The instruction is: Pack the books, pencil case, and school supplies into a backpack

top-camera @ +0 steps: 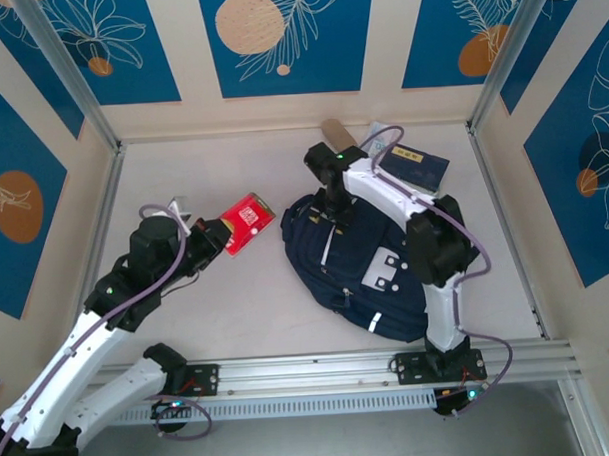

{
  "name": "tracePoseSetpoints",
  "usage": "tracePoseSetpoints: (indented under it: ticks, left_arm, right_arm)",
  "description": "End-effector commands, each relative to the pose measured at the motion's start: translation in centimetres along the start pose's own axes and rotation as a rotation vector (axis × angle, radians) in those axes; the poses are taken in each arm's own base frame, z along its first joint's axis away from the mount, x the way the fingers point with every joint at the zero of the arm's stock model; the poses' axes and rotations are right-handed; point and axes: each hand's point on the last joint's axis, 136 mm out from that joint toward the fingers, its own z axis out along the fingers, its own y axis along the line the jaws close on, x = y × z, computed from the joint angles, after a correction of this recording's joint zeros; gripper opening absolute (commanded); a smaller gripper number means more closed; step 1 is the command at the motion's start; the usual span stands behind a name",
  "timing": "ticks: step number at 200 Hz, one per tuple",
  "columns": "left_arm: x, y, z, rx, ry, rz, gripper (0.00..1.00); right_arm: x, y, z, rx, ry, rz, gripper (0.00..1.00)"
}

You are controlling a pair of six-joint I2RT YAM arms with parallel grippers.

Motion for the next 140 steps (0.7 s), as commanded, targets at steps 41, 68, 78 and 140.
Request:
tracePoseSetpoints:
  ticks: [41,68,78,140]
  left_arm:
    - [-1.2,1.4,-2.1,-0.073,-0.067,0.046,0.00]
    - [-1.5,2.4,-2.3,-0.135,-0.078,0.055,0.00]
    - [-1.5,2.6,-2.1,-0.152,-0.075,0.060,0.00]
    - [-1.3,0.9,-0.1,-0.161,0.018,0.181,0.00]
  right_arm:
    - [1.7,-0.2,0.7,0.189,-0.013,-0.208,0.09]
    - [2.3,2.6,-2.5,0.031,-0.058,-0.351,0.00]
    - [2.7,3.8,-4.2,-0.052,-0.086,-0.432,0.00]
    - [8.8,5.4,-14.7,-0.571,-0.132,-0.865,0.00]
